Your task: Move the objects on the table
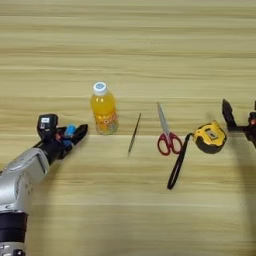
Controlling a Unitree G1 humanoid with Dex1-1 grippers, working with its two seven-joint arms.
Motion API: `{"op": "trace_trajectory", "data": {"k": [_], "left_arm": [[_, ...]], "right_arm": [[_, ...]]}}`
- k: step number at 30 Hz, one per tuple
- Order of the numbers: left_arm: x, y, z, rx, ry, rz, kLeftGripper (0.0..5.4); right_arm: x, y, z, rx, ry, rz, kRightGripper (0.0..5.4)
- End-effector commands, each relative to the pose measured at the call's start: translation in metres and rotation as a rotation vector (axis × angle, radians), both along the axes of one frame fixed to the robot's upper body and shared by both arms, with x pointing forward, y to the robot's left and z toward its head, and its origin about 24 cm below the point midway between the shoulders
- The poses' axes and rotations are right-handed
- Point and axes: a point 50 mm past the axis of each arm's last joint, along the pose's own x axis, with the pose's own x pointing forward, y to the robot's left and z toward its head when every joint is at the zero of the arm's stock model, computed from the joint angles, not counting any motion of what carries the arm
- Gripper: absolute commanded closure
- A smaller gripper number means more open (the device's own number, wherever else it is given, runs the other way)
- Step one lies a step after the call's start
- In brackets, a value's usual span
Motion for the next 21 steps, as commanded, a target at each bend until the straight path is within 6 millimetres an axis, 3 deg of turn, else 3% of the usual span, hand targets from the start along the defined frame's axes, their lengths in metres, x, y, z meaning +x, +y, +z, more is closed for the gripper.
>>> {"op": "trace_trajectory", "data": {"k": [1, 11, 21], "left_arm": [[0.004, -0.002, 0.010, -0.030, -0.056, -0.002, 0.94], [0.007, -0.002, 0.013, -0.041, -0.088, 0.025, 0.03], [0.013, 0.009, 0.023, -0.066, -0.160, 0.114, 0.03]], "right_arm": [[0.005, -0.005, -0.001, -0.015, 0.000, -0.015, 0.00], [0.008, -0.008, -0.011, -0.006, 0.045, -0.019, 0.00], [0.009, -0.007, -0.012, 0.000, 0.044, -0.009, 0.00]]}}
